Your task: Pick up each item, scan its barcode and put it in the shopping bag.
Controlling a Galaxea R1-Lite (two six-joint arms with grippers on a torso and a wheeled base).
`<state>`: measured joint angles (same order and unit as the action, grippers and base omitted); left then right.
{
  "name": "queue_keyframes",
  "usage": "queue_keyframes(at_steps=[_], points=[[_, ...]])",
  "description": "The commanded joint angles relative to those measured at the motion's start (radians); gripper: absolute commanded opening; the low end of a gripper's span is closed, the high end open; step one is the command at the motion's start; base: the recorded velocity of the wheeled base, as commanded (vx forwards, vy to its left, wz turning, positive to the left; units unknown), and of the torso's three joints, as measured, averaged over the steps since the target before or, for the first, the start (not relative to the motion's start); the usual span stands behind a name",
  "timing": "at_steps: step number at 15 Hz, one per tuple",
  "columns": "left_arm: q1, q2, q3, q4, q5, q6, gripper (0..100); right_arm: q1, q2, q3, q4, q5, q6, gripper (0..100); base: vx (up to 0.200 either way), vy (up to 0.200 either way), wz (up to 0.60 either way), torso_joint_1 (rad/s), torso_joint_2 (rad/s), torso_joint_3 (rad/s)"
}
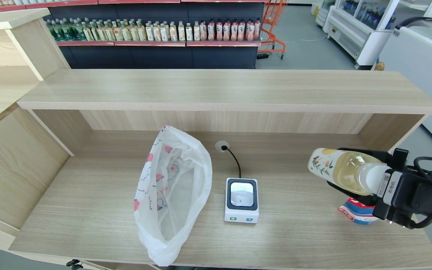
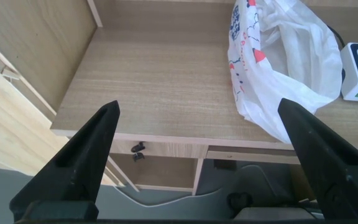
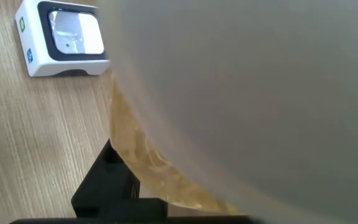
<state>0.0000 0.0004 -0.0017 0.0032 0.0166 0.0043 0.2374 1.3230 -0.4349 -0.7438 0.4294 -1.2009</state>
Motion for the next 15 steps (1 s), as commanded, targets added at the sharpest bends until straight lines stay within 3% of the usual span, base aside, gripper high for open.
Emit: queue_keyframes(at_steps=[1, 8, 15], points=[[0.0, 0.0, 0.0, 0.0, 0.0, -0.001, 100, 0.005, -0.001, 0.005, 0.0, 0.002, 0.007, 0, 0.0, 0.2, 0.0, 0.007, 0.0, -0.002], [0.0, 0.0, 0.0, 0.0, 0.0, -0.001, 100, 0.002, 0.064, 0.035, -0.003, 0.006, 0.133, 0, 0.0, 0.2, 0.0, -0.001, 0.0, 0.004], [0.0, 0.0, 0.0, 0.0, 0.0, -0.001, 100, -0.003, 0.179, 0.002, -0.005, 0.051, 0.198, 0, 0.0, 0.0, 0.0, 0.0, 0.0, 0.0]])
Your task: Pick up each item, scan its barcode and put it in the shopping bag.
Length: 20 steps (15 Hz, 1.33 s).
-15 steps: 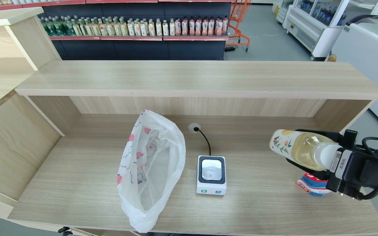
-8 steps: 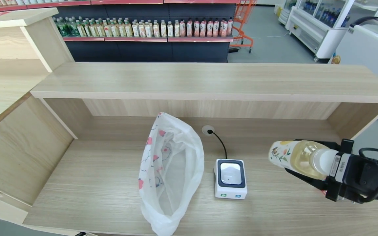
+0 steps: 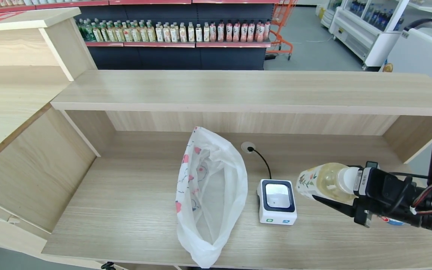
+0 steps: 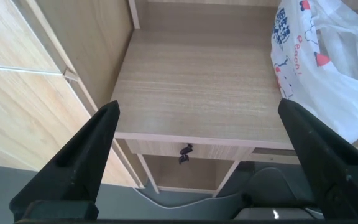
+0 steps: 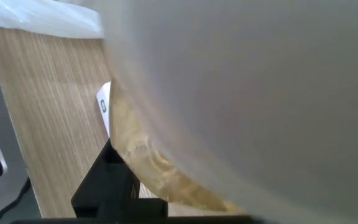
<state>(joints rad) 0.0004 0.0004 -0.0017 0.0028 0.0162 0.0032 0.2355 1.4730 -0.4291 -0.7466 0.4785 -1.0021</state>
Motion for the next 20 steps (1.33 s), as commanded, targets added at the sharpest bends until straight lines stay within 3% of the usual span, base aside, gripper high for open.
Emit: queue_keyframes(at_steps=[1, 6, 9, 10, 12, 15, 17, 20], points=[[0.0, 0.0, 0.0, 0.0, 0.001, 0.0, 100, -0.004, 0.046, -0.005, -0.004, 0.015, -0.004, 0, 0.0, 0.0, 0.0, 0.0, 0.0, 0.0], [0.0, 0.0, 0.0, 0.0, 0.001, 0.0, 100, -0.032, 0.161, -0.002, -0.201, 0.13, -0.004, 0, 0.0, 0.0, 0.0, 0.0, 0.0, 0.0], [0.0, 0.0, 0.0, 0.0, 0.001, 0.0, 100, -0.055, 0.158, -0.011, -0.221, 0.14, 0.022, 0, 0.0, 0.0, 0.0, 0.0, 0.0, 0.0], [0.0, 0.0, 0.0, 0.0, 0.001, 0.0, 100, -0.119, 0.162, -0.013, -0.247, 0.161, 0.066, 0, 0.0, 0.0, 0.0, 0.0, 0.0, 0.0], [0.0, 0.0, 0.0, 0.0, 0.001, 0.0, 100, -0.165, 0.21, -0.028, -0.25, 0.215, 0.092, 0, 0.0, 0.0, 0.0, 0.0, 0.0, 0.0], [0.0, 0.0, 0.0, 0.0, 0.001, 0.0, 100, -0.145, 0.3, -0.092, -0.25, 0.252, 0.088, 0, 0.0, 0.0, 0.0, 0.0, 0.0, 0.0], [0.0, 0.0, 0.0, 0.0, 0.001, 0.0, 100, -0.143, 0.357, -0.115, -0.254, 0.256, 0.057, 0, 0.0, 0.0, 0.0, 0.0, 0.0, 0.0], [0.0, 0.0, 0.0, 0.0, 0.001, 0.0, 100, -0.143, 0.437, -0.126, -0.247, 0.371, -0.067, 0, 0.0, 0.0, 0.0, 0.0, 0.0, 0.0]])
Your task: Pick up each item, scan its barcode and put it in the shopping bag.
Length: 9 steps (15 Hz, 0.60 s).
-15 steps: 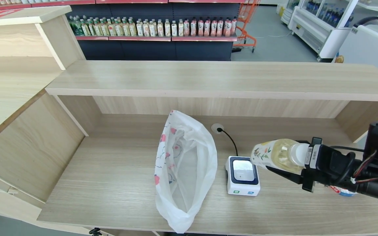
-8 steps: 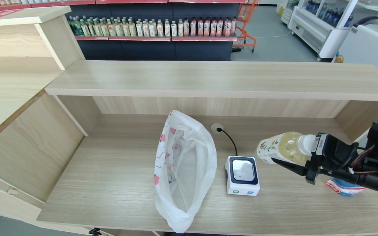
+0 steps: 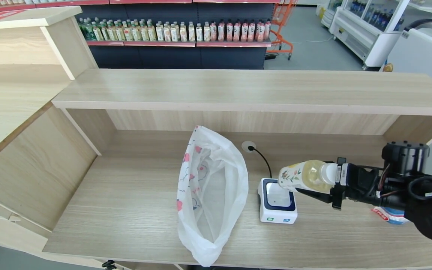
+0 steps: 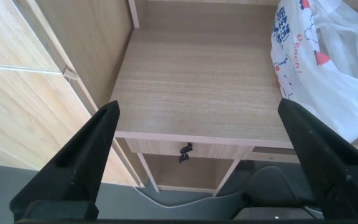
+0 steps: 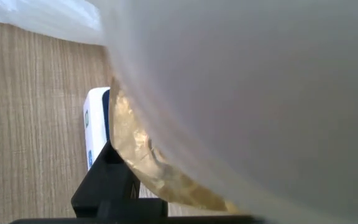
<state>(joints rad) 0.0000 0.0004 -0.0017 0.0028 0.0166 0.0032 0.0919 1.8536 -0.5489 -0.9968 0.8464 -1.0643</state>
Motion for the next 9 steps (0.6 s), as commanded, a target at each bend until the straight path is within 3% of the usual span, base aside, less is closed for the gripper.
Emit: queue_keyframes(at_steps=[1, 9], points=[[0.0, 0.0, 0.0, 0.0, 0.0, 0.0, 100, 0.009, 0.087, -0.014, 0.003, 0.049, -0.043, 0, 0.0, 0.0, 0.0, 0.0, 0.0, 0.0], [0.0, 0.0, 0.0, 0.0, 0.0, 0.0, 100, 0.014, 0.18, -0.108, -0.005, 0.085, -0.065, 0, 0.0, 0.0, 0.0, 0.0, 0.0, 0.0]])
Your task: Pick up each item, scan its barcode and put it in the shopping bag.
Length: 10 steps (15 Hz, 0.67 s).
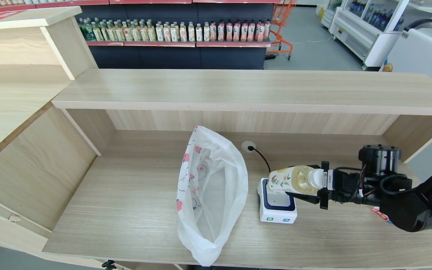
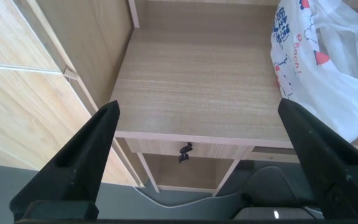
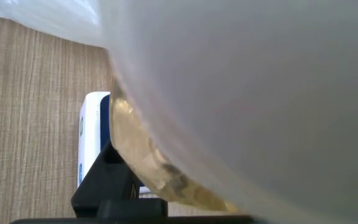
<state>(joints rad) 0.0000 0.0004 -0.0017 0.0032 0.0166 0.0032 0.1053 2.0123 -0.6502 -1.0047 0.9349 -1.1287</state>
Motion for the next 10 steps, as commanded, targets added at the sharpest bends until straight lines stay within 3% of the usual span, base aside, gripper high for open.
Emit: queue_keyframes(at_steps=[1, 10], points=[[0.0, 0.0, 0.0, 0.0, 0.0, 0.0, 100, 0.001, 0.029, -0.012, 0.003, -0.002, -0.006, 0, 0.0, 0.0, 0.0, 0.0, 0.0, 0.0], [0.0, 0.0, 0.0, 0.0, 0.0, 0.0, 100, -0.006, 0.046, -0.028, 0.005, 0.019, -0.074, 0, 0.0, 0.0, 0.0, 0.0, 0.0, 0.0]])
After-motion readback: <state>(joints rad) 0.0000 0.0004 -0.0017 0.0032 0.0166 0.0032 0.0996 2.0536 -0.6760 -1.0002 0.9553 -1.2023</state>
